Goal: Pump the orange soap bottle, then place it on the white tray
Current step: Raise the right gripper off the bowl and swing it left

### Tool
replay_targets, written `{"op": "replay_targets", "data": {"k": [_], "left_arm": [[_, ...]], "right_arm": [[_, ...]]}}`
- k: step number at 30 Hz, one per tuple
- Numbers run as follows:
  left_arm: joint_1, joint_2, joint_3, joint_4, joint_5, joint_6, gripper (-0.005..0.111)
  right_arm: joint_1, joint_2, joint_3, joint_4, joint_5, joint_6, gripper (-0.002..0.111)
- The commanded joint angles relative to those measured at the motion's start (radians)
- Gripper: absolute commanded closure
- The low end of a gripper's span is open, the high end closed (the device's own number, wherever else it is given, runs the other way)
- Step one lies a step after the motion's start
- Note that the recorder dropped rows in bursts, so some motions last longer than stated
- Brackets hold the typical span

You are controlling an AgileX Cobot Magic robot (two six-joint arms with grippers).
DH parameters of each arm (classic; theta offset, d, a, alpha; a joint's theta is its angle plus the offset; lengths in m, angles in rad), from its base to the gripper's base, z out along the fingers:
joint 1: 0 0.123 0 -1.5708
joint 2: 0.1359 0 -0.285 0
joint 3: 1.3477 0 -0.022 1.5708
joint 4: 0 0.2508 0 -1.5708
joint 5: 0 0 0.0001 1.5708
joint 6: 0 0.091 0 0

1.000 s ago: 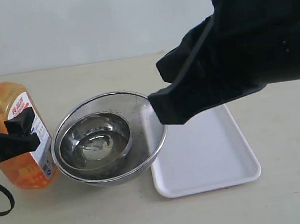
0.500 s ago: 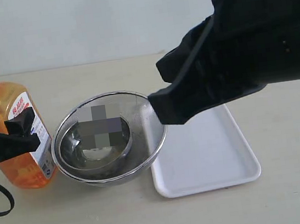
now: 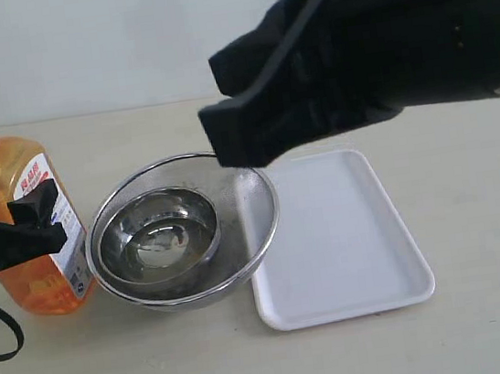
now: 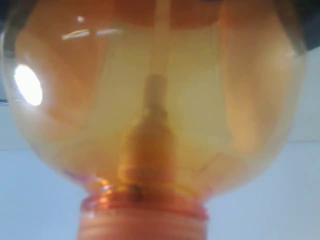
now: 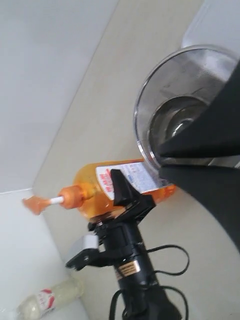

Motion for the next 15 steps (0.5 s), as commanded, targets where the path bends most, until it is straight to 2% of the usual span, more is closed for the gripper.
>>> {"op": "replay_targets", "data": {"k": [1,10,15], "left_arm": [[0.002,0.000,-0.003,-0.010,0.016,0.024,0.102],[0.002,0.000,-0.003,-0.008,0.016,0.068,0.102],[0.002,0.000,-0.003,-0.003,0.016,0.093,0.102]], "right_arm": [[-0.002,0.031,-0.010,-0.011,-0.125,0.029,0.108],[-0.014,0.229,-0.233,-0.048,0.037,0.023,0.108],[-0.014,0.300,-0.321,-0.048,0.055,0.027,0.108]]}}
